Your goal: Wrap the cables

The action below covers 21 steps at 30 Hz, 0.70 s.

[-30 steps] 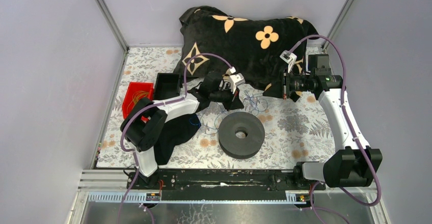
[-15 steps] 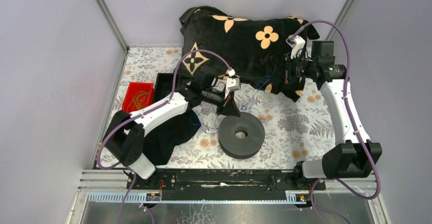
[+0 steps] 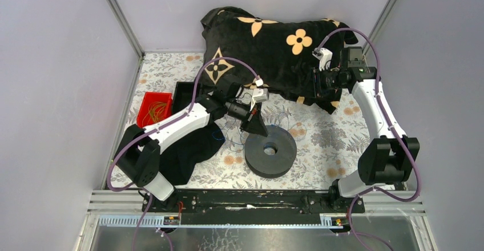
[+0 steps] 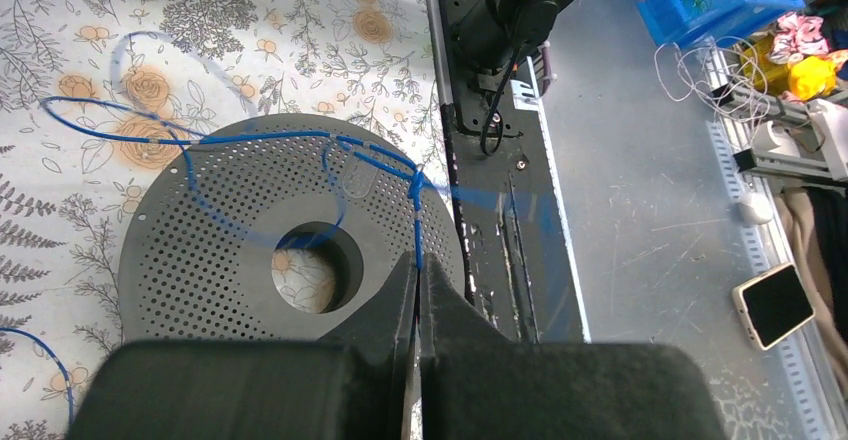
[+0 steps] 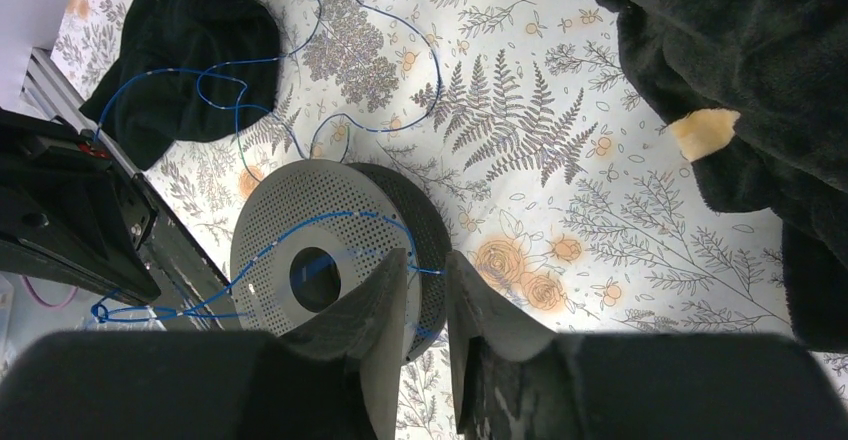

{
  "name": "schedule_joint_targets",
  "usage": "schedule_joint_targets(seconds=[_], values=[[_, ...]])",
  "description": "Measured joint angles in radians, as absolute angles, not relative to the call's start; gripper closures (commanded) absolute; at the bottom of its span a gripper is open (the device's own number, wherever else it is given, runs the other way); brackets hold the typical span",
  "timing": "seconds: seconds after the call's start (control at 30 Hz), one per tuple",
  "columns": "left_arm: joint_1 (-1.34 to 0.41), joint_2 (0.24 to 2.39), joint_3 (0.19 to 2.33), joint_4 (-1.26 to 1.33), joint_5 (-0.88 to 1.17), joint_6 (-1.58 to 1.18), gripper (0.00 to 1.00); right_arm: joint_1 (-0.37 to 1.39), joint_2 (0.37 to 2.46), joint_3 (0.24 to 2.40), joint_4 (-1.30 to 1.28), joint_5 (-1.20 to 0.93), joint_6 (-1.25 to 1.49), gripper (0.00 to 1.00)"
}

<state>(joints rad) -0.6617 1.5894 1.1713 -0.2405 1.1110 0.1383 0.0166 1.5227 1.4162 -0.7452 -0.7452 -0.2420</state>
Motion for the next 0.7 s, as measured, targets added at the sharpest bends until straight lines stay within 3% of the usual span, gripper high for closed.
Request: schedule_joint_targets(seconds=[0.33,0.53,0.7], values=[[-0.651,1.603,1.172,-0.133,1.107,-0.065,1.0,0.017,1.449,1.364,-0.783,-0.814,-0.335,0.49],[-0.618,1.612,1.172,-0.007,1.111,-0.205,1.0,0.017,1.392,1.246,-0.802,-1.024,-0.427,0.45],[-0.585,1.624,1.163,0.158,1.111,-0.361,1.0,0.039,1.355,1.066,-0.652,-1.151,-0.366,0.43]])
